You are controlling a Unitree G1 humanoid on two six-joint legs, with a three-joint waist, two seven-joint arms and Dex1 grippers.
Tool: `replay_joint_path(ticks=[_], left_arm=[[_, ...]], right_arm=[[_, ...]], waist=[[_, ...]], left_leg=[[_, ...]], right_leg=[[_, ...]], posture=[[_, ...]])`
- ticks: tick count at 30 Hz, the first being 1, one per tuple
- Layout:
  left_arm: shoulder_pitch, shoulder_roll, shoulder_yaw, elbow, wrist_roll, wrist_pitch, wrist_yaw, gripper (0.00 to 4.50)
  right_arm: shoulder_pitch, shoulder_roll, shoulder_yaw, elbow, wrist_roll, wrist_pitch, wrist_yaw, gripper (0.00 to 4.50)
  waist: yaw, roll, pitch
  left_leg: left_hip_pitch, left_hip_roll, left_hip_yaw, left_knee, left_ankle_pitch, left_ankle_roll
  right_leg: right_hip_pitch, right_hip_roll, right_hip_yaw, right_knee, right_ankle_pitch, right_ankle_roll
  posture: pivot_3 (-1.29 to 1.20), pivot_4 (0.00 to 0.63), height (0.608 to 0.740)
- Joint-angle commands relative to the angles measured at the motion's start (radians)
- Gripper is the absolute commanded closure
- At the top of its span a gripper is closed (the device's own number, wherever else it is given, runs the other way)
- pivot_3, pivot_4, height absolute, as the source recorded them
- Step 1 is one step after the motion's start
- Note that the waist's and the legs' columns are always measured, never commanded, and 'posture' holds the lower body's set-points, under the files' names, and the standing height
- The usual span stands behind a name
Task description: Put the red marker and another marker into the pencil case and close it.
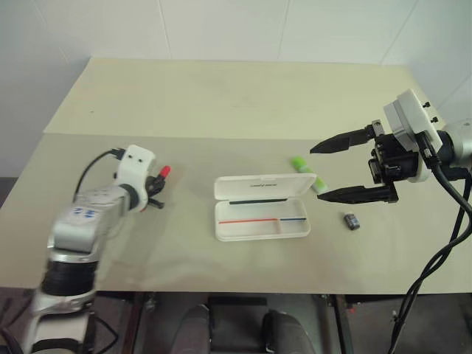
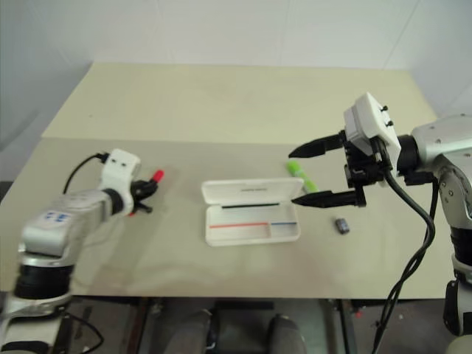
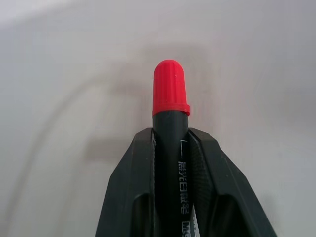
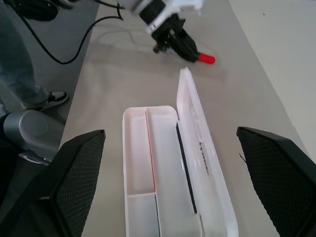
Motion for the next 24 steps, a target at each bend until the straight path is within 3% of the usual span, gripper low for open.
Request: replay_joint_path(ticks=[1,7,10,17,24], left_arm=[[-0.006,0.11,0.092,-0.133,-0.127,-0.08,-0.227,3.9],[0.001,0.311,0.207,-0.249,-0.323,-0.198,-0.6,3.9],[-0.016,0.35,0.21,-0.275,-0.401,-0.229,-0.697,3.9],[-0.054,0.231,-0.12,-0.356,-0.351,-0.229,-0.624,3.9],[-0.221,0.027,-0.432,-0.26,-0.102,-0.257,-0.465,3.9]], right_arm=[[-0.008,-0.024,-0.04,-0.023,0.014,0.006,-0.015,0.0],[-0.01,-0.036,-0.043,-0.025,0.011,0.018,-0.029,0.0],[-0.009,-0.044,-0.049,-0.031,0.017,0.024,-0.032,0.0],[-0.015,-0.044,-0.044,-0.027,0.018,0.023,-0.03,0.0],[0.007,-0.059,-0.058,-0.04,0.025,0.024,-0.027,0.0]], waist=[[-0.003,0.0,0.0],[-0.004,0.0,0.0],[-0.007,0.001,0.001],[-0.002,0.001,0.001],[0.002,0.0,0.001]], left_leg=[[0.0,0.0,0.001,-0.002,0.0,0.0],[0.0,0.001,0.003,-0.006,0.0,0.0],[0.001,0.001,0.005,-0.006,0.0,0.0],[0.001,0.001,0.006,-0.003,0.001,0.001],[0.0,0.001,0.006,-0.001,0.001,0.001]], right_leg=[[0.0,0.0,0.0,-0.003,0.0,0.0],[-0.002,0.001,0.001,-0.004,0.0,0.0],[-0.003,0.001,0.003,-0.004,0.0,0.0],[-0.003,0.001,0.005,0.0,0.0,0.0],[-0.004,0.002,0.006,0.002,0.0,0.0]], posture=[[0.0,0.15,0.74],[0.0,0.15,0.74],[0.0,0.15,0.74],[0.0,0.15,0.74],[0.0,0.15,0.74]])
